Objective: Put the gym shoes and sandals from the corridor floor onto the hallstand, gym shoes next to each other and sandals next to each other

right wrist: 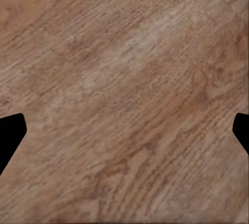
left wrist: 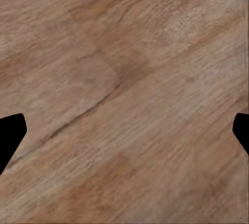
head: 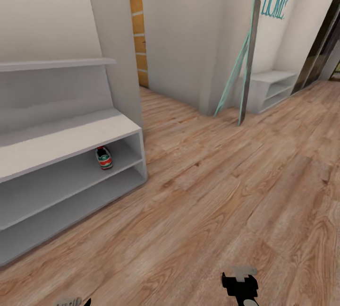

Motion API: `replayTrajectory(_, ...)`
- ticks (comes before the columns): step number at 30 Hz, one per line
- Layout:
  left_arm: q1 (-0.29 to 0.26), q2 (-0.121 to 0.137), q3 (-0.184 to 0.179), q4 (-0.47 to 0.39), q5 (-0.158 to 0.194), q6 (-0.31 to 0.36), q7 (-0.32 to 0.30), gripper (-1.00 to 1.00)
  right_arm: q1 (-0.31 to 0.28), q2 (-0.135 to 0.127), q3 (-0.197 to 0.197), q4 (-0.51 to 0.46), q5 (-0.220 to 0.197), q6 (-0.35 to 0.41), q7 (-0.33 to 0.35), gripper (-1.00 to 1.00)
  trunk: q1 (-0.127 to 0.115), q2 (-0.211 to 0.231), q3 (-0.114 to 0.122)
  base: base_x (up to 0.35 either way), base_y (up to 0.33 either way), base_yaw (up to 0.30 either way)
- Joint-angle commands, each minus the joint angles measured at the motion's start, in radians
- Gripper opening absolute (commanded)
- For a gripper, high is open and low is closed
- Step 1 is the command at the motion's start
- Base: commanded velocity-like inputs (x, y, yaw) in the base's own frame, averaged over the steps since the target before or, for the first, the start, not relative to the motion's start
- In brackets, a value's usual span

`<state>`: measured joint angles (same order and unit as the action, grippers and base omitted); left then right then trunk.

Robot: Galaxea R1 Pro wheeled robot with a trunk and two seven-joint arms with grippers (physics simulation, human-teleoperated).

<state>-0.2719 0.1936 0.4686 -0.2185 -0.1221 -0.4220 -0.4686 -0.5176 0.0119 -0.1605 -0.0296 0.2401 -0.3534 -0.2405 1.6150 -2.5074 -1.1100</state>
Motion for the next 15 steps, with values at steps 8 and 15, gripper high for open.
replayTrajectory(8,0.000,0.000,0.008,0.001,-0.014,-0.005,-0.004,1.00,0.001,0.000,-0.008,0.001,0.010,-0.002,-0.004,1.00,-0.004,0.002,0.030,0.000,0.000,-0.300)
replayTrajectory(15,0.000,0.000,0.008,0.001,-0.014,-0.004,-0.004,1.00,0.001,0.000,-0.008,0.000,0.010,-0.002,-0.004,1.00,-0.007,0.003,0.057,0.000,0.000,-0.300)
